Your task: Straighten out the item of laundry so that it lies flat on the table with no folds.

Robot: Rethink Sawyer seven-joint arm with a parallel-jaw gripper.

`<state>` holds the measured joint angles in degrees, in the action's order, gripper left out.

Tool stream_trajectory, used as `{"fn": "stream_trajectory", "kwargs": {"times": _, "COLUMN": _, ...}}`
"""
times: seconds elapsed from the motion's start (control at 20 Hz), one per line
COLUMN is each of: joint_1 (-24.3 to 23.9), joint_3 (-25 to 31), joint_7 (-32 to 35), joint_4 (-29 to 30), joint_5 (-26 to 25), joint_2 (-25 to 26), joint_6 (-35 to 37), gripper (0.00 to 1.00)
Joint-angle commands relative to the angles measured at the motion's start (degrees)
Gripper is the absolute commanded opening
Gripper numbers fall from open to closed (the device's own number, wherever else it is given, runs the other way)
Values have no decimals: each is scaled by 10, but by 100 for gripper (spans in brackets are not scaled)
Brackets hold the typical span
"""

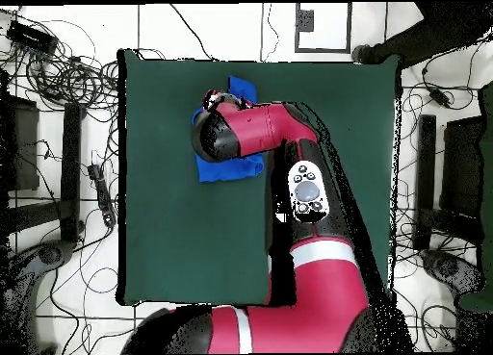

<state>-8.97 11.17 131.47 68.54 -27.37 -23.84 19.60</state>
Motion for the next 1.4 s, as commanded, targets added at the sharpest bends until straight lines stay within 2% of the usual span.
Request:
{"fn": "stream_trajectory", "kwargs": {"times": 0.05, "joint_1": 39, "joint_3": -6, "joint_7": 65, "joint_4": 80, "joint_5": -5, "joint_2": 43, "joint_6": -48, "gripper": 100}}
{"fn": "stream_trajectory", "kwargs": {"times": 0.55, "joint_1": 41, "joint_3": -17, "joint_7": 68, "joint_4": 118, "joint_5": 7, "joint_2": 38, "joint_6": -80, "gripper": 100}}
{"fn": "stream_trajectory", "kwargs": {"times": 0.8, "joint_1": 26, "joint_3": -10, "joint_7": 51, "joint_4": 126, "joint_5": 3, "joint_2": 36, "joint_6": -93, "gripper": 100}}
{"fn": "stream_trajectory", "kwargs": {"times": 1.4, "joint_1": 9, "joint_3": -6, "joint_7": 26, "joint_4": 122, "joint_5": -1, "joint_2": 25, "joint_6": -74, "gripper": 100}}
